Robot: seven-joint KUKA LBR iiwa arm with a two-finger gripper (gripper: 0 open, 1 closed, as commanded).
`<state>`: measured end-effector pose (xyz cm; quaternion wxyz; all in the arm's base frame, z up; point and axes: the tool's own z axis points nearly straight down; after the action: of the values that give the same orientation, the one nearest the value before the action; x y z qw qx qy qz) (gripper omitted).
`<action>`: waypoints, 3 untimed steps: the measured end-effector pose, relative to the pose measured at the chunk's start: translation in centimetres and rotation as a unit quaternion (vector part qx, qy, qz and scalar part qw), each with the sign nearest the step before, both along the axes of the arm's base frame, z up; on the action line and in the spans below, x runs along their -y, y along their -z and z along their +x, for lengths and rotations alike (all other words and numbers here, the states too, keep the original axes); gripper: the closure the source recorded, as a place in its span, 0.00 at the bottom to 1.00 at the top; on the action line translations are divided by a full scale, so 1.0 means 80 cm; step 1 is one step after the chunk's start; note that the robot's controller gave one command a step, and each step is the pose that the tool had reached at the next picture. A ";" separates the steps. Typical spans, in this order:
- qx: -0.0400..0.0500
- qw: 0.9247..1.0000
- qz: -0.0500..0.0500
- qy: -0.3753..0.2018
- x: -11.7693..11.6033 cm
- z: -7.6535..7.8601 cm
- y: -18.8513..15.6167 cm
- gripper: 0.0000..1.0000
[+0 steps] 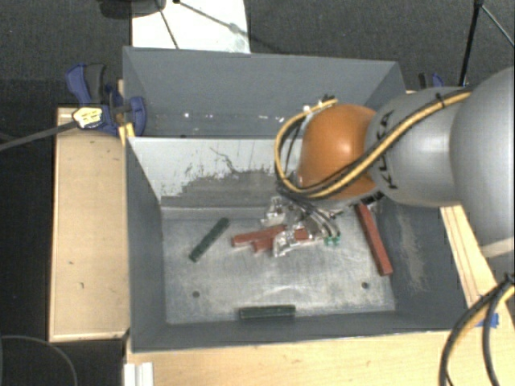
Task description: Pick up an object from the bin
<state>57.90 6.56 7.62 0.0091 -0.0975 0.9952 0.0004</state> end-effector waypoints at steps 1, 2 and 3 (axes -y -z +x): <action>0.000 1.000 0.000 0.000 0.000 0.000 0.000 1.00; -0.003 1.000 0.000 0.001 0.000 -0.002 -0.004 1.00; -0.010 1.000 -0.001 0.001 0.000 -0.005 -0.025 1.00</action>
Offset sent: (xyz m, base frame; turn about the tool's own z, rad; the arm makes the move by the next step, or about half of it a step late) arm 0.0001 -0.0001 0.0659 0.0000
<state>57.47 6.53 9.61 -0.0010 -0.0962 0.9954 0.0002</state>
